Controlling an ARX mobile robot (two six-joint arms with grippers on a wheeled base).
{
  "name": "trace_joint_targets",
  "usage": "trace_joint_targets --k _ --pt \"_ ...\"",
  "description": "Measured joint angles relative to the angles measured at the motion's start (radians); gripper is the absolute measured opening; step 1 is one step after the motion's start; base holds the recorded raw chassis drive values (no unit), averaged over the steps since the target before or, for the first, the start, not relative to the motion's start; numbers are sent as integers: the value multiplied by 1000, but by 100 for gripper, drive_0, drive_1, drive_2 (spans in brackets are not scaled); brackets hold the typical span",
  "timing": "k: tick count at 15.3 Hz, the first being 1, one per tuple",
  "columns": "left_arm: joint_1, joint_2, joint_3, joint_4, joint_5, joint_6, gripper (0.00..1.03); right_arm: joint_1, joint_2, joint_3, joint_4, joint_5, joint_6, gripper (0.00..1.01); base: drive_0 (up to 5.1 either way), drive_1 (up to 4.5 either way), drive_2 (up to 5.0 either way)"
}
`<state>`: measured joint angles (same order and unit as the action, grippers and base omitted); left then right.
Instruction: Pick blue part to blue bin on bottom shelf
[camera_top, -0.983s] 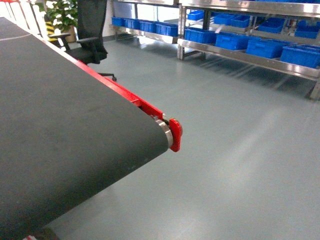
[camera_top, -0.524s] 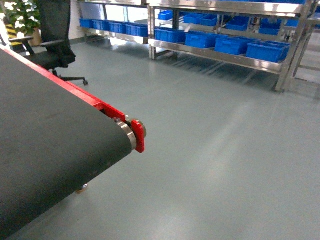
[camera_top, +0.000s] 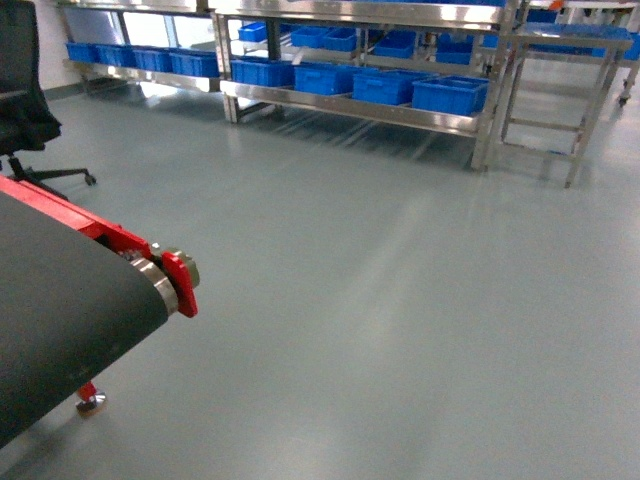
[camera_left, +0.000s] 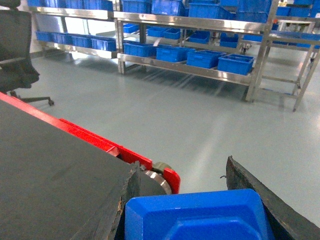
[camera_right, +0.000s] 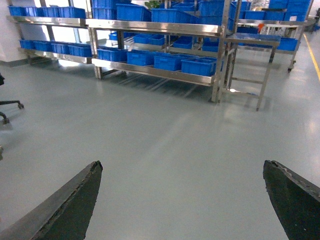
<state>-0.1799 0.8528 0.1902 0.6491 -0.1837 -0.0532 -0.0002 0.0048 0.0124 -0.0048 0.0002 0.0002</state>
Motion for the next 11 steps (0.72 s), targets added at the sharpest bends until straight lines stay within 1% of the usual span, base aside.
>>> trace_joint_targets --k 11 --pt "0 0 0 0 -1 0 43 0 0 0 0 0 0 98 -163 -163 -163"
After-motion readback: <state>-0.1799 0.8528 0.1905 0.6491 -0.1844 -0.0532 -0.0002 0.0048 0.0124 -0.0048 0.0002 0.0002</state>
